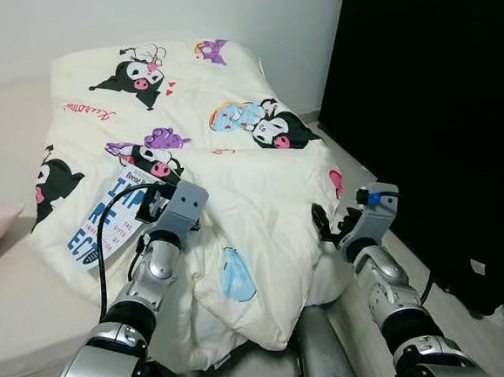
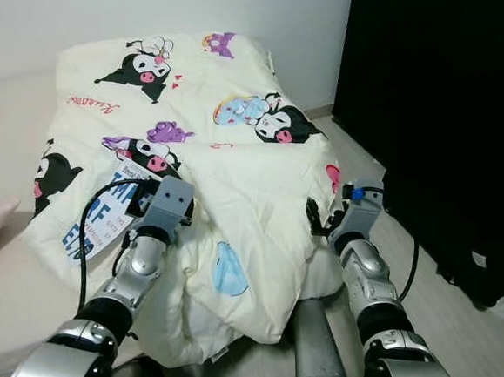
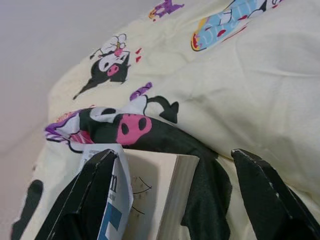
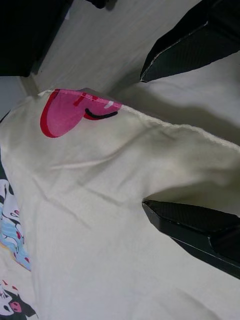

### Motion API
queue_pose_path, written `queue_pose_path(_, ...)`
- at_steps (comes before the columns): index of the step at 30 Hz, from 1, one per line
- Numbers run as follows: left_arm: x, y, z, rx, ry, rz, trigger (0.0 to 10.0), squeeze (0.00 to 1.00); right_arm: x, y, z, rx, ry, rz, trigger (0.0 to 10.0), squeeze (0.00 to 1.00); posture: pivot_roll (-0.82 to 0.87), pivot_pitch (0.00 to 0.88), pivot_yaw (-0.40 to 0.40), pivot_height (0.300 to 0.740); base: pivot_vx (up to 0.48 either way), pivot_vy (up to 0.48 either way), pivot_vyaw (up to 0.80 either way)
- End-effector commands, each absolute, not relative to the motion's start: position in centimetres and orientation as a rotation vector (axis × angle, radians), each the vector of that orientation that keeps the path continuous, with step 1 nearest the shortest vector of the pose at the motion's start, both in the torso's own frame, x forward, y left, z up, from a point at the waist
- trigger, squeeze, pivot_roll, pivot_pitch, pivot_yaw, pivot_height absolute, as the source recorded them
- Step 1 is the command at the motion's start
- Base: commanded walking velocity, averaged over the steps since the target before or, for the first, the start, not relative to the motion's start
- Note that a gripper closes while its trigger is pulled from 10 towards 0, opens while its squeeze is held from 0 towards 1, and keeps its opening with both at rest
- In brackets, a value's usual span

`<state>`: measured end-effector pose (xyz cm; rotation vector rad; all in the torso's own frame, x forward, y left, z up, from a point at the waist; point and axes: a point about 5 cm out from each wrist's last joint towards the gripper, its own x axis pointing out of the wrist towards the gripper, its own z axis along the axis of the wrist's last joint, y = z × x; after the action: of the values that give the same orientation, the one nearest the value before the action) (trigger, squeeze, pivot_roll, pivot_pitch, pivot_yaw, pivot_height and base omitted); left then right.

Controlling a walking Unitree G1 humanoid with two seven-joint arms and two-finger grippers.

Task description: Clean up the room

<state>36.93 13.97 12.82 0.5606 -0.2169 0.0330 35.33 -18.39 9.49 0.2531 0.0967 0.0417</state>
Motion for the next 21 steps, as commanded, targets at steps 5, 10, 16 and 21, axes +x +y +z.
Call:
queue_pose_path(5,36.7,17.0,12.1,0.681,-0.169,0.165,10.0,0.00,35.1,-18.5,9.1,0.262,0.115,0.033,10.0,0.00,-0.24,0.188,-0.021,0.521,0.000,0.000,0.00)
queue_pose_path(10,36.5,17.9,11.7,0.713,-0.141,0.194,10.0,0.00,35.1,-18.4,9.1,0.263,0.115,0.036,10.0,0.00,-0.24,0.189,-0.021,0.521,0.000,0.000,0.00)
queue_pose_path(16,36.3,17.7,11.1,0.751,-0.121,0.167,10.0,0.00,35.1,-18.5,9.1,0.262,0.115,0.037,10.0,0.00,-0.24,0.190,-0.022,0.521,0.000,0.000,0.00)
queue_pose_path(21,35.8,17.4,9.7,0.865,-0.091,0.119,10.0,0.00,35.1,-18.5,9.2,0.262,0.113,0.036,10.0,0.00,-0.24,0.191,-0.022,0.521,0.000,0.000,0.00)
